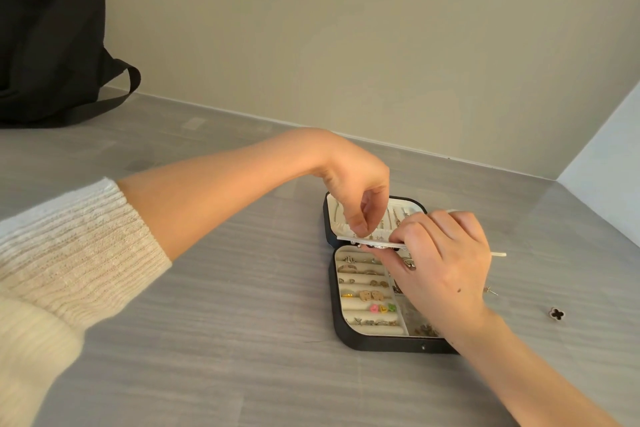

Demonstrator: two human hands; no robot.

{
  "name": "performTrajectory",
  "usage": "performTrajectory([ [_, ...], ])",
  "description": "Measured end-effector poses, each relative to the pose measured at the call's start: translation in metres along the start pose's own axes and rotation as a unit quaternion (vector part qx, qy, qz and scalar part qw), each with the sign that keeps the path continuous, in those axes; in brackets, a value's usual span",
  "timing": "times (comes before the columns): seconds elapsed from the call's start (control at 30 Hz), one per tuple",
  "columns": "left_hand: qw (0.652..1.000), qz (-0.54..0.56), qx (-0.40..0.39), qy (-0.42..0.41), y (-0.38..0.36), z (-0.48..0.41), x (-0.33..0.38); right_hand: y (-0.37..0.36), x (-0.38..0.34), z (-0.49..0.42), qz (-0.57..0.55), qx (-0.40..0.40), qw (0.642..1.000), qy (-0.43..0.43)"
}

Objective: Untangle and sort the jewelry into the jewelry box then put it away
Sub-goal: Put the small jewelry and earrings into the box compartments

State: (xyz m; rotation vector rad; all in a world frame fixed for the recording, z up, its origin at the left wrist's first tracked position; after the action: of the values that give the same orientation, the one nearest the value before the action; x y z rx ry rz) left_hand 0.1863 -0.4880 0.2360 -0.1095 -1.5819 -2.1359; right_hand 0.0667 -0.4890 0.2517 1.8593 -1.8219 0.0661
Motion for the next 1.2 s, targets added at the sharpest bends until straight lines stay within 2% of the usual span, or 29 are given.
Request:
performTrajectory([
  [0.5,0.999,0.024,0.017,0.029,-0.003,0.006,-0.008,-0.002,-0.002,0.001,0.008,0.007,1.0,0.011],
  [0.67,0.992,0.104,0.059,0.028,-0.001,0.009,-0.013,-0.002,-0.002,0.0,0.018,0.006,1.0,0.006],
  [0.87,0.984,0.168,0.052,0.03,-0.008,0.013,-0.017,-0.004,-0.001,0.0,0.036,0.003,0.999,0.003],
  [1.2,0.989,0.135,0.048,0.046,-0.012,0.014,-0.014,-0.004,-0.002,0.0,0.038,0.01,0.999,0.009],
])
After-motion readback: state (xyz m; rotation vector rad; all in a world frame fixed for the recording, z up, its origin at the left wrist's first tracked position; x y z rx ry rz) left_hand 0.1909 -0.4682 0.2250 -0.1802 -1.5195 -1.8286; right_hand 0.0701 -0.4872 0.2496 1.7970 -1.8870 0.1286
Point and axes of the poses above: each hand's wrist, its own z-axis away from the middle knuckle, its own y-axis out of the back of the hand, x = y × z, the point moved 9 cm from there along -z, towards the middle knuckle, and after that the axes turned 4 degrees about z, right-handed, at the moved point
